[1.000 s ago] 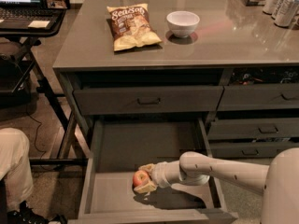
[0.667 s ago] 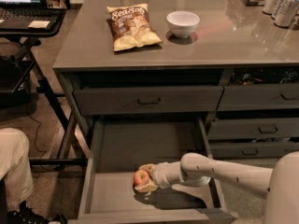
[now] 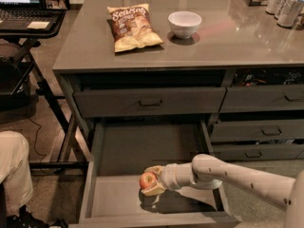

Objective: Pick apple from middle drawer and place on counter

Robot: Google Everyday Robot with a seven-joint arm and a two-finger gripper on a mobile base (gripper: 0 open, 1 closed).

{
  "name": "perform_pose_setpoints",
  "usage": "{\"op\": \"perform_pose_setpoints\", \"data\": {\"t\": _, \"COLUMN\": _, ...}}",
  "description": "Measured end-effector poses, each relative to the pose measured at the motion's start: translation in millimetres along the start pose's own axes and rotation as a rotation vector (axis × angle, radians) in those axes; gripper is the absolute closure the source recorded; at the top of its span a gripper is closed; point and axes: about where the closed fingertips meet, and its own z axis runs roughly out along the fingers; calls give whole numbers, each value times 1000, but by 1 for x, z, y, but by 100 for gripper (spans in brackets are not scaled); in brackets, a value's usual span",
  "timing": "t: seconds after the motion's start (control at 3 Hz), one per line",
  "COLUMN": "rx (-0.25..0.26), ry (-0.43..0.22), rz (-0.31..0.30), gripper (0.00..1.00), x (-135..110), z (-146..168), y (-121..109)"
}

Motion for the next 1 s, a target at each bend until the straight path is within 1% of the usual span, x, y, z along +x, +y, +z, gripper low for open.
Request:
{"op": "perform_pose_setpoints", "data": {"t": 0.33, "rx": -16, "ry": -8, "rz": -23, "gripper": 100, "x": -25, "z": -47, "y": 12}}
{"op": "perform_pose_setpoints", "data": {"t": 0.67, "rx": -7, "ry": 19, "rz": -79, "gripper": 100, "x": -69, "z": -111, "y": 17}}
{"op": "perform_pose_setpoints", "data": {"t": 1.0, "rx": 30, "ry": 71, "rz": -132, "gripper": 100, "x": -119, "z": -165, "y": 0}}
